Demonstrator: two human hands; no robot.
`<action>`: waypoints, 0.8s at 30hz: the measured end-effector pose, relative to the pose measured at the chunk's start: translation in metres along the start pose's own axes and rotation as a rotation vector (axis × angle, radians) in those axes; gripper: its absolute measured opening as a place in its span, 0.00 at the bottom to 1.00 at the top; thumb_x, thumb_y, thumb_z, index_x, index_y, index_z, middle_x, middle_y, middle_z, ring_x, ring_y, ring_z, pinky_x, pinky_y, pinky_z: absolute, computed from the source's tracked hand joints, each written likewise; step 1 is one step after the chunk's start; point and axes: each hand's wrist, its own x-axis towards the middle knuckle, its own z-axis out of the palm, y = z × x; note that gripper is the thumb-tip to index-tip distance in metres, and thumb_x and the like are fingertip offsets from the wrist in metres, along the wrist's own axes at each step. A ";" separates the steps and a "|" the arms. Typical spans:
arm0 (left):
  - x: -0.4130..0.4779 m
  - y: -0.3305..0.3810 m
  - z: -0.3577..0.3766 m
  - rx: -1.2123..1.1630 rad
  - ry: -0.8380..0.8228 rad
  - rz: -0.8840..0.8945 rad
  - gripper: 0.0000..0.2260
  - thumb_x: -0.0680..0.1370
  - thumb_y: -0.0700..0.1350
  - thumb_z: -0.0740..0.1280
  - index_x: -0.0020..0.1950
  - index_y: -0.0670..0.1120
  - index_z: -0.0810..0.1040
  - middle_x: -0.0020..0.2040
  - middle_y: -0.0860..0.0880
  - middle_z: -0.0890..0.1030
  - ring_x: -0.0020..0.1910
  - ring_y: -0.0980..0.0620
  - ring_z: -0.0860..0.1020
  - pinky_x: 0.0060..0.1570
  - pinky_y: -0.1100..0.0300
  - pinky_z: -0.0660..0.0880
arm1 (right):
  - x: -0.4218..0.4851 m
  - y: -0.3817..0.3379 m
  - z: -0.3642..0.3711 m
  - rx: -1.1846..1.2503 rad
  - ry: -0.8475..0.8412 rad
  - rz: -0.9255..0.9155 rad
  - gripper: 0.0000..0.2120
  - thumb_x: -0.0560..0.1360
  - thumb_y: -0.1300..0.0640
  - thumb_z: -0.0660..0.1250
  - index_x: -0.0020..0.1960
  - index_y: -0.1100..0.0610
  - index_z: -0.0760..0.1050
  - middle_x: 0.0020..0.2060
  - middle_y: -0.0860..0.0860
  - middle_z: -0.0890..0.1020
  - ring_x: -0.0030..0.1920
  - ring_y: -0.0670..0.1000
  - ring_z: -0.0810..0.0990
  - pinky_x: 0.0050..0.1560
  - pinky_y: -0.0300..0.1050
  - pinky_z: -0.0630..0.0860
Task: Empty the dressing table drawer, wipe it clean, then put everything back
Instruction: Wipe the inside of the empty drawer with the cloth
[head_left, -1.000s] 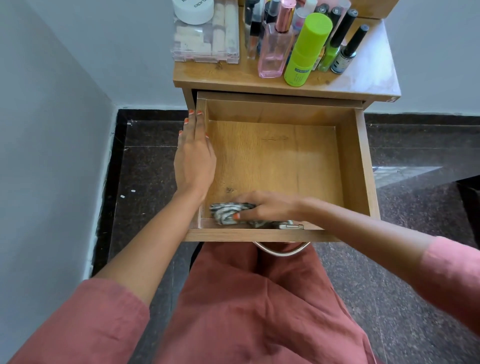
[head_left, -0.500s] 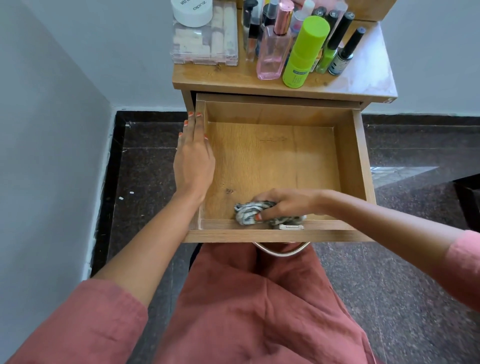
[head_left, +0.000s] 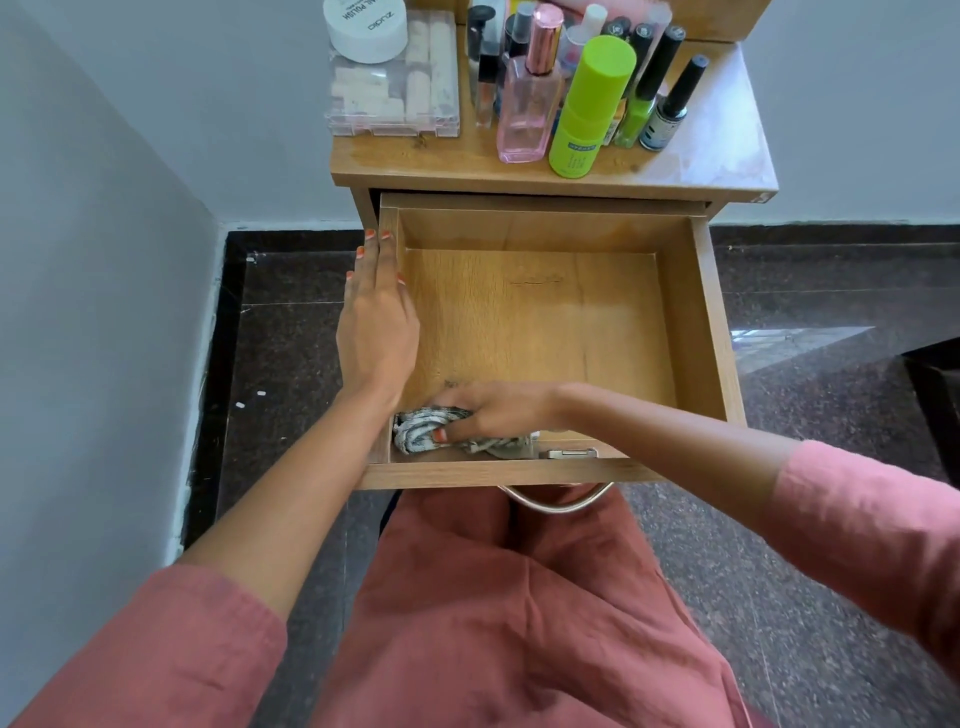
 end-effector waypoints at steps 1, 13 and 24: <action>0.000 0.000 0.000 -0.001 -0.001 -0.002 0.20 0.82 0.41 0.50 0.74 0.43 0.57 0.76 0.45 0.57 0.74 0.45 0.58 0.71 0.48 0.63 | -0.006 0.004 -0.001 0.039 -0.005 0.018 0.05 0.79 0.61 0.58 0.52 0.53 0.70 0.41 0.43 0.74 0.41 0.41 0.73 0.41 0.27 0.69; -0.001 0.000 0.000 -0.017 0.000 -0.010 0.20 0.82 0.41 0.51 0.74 0.44 0.57 0.76 0.46 0.57 0.74 0.46 0.58 0.71 0.49 0.63 | -0.094 0.054 -0.034 0.017 -0.014 0.352 0.13 0.77 0.67 0.55 0.58 0.56 0.69 0.46 0.54 0.78 0.43 0.50 0.78 0.46 0.45 0.76; 0.000 0.000 0.001 0.009 0.005 0.000 0.20 0.82 0.41 0.51 0.74 0.43 0.57 0.75 0.45 0.57 0.74 0.45 0.57 0.71 0.49 0.62 | -0.109 0.055 -0.036 -0.203 0.041 0.463 0.16 0.75 0.67 0.56 0.61 0.58 0.70 0.51 0.53 0.78 0.49 0.51 0.75 0.47 0.41 0.72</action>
